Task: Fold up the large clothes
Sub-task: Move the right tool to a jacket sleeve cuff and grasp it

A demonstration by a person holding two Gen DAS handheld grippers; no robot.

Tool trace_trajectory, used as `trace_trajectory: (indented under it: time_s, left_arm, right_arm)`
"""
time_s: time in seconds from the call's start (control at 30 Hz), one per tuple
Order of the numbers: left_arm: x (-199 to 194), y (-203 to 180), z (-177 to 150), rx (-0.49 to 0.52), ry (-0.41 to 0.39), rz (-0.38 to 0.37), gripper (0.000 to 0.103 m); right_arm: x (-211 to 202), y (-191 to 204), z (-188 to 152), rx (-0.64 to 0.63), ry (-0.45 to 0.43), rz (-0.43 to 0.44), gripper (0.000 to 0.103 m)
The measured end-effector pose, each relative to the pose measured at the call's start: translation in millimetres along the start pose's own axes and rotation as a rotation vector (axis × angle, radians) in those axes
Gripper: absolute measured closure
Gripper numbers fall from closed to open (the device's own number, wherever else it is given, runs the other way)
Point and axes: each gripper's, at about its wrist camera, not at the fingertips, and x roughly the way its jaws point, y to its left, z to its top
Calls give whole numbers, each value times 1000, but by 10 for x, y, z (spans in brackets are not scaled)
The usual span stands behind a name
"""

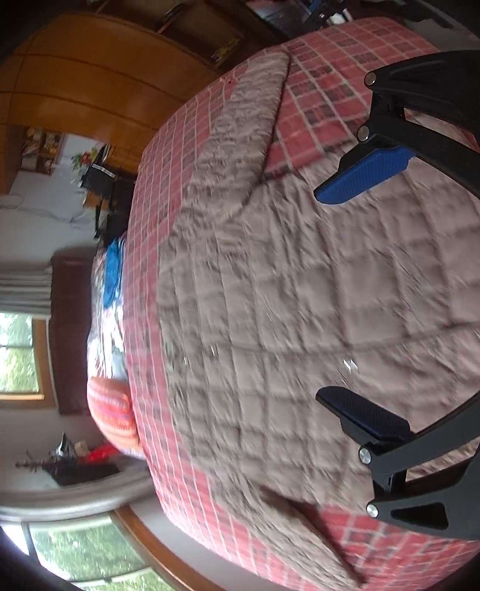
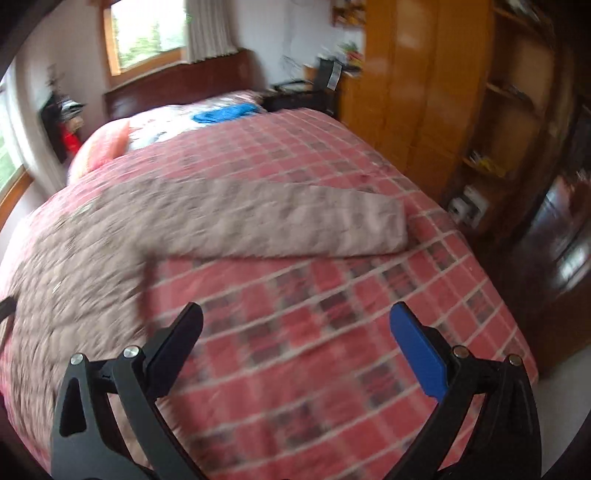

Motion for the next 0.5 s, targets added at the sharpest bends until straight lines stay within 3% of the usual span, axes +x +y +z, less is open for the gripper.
trace_trajectory:
  time_s: [0.13,0.27,0.4,0.47,0.5]
  left_arm:
    - [530,-412,430,16,103,-119,10]
    - [986,-712,685,11,164,-174,16]
    - [1391,-878,812,-45,251,-262,38]
    - [1594,-912,833,-77,290,-284,58]
    - [1653,-917,831,-86,302,-290,64]
  right_arm:
    - [425,-421,281,46,67,-25,3]
    - [848,-795,477,124,144,4,3]
    - [1206,-970,576,127,204,1,3]
    - [1339,-1021,612,125,227,7,3]
    - [1405,-1061,636,138,230,15,4]
